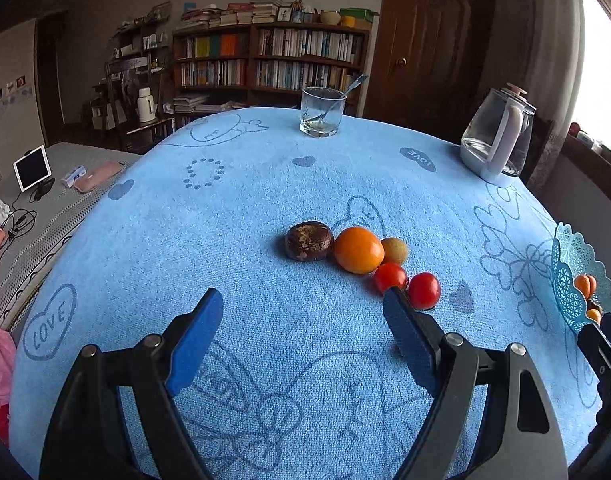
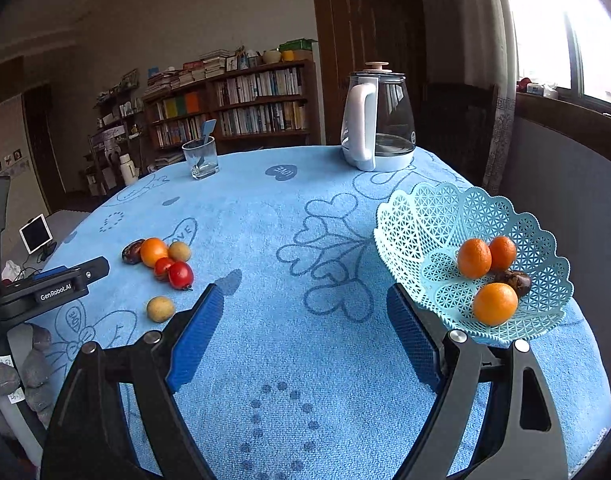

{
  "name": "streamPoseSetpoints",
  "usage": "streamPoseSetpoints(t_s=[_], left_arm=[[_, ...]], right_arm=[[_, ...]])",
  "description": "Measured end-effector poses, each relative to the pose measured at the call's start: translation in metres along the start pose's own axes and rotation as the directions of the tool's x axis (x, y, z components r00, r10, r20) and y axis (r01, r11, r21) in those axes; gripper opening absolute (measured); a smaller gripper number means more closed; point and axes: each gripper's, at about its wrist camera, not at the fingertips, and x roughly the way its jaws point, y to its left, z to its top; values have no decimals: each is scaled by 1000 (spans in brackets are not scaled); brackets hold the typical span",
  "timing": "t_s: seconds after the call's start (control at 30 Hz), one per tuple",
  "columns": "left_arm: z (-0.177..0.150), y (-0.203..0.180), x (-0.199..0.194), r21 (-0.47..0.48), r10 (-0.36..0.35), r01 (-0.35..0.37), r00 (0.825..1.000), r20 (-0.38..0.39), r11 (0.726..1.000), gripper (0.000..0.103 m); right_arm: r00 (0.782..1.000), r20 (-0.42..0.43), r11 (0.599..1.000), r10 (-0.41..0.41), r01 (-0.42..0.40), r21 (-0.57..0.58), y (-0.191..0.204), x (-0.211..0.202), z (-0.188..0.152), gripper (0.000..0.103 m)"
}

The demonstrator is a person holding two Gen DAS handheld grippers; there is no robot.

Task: Organize fruits
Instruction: 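Move both open grippers back toward the fruit cluster, then grasp a dark mangosteen with the left gripper while the right gripper grasps a small yellow fruit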

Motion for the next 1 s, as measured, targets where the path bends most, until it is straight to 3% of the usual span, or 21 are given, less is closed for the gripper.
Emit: streamPoseSetpoints(t_s=[0.27, 0.4, 0.6, 1.0], left_arm=[[22, 12, 32, 14, 53, -53, 997, -58, 999, 82], [30, 9, 50, 69, 58, -53, 995, -80, 996, 75], [35, 8, 75, 77, 18, -8, 991, -130, 997, 66], [37, 13, 85, 23, -117, 121, 983, -140, 992, 49]], right_arm=[[997, -45, 997, 64, -65, -32, 17, 8, -6, 85], [993, -72, 996, 88, -90, -12, 16, 12, -6, 85], [986, -113, 993, 120, -119, 17, 13, 21, -6, 85], [964, -188, 982, 188, -178, 70, 14, 36, -8, 85]])
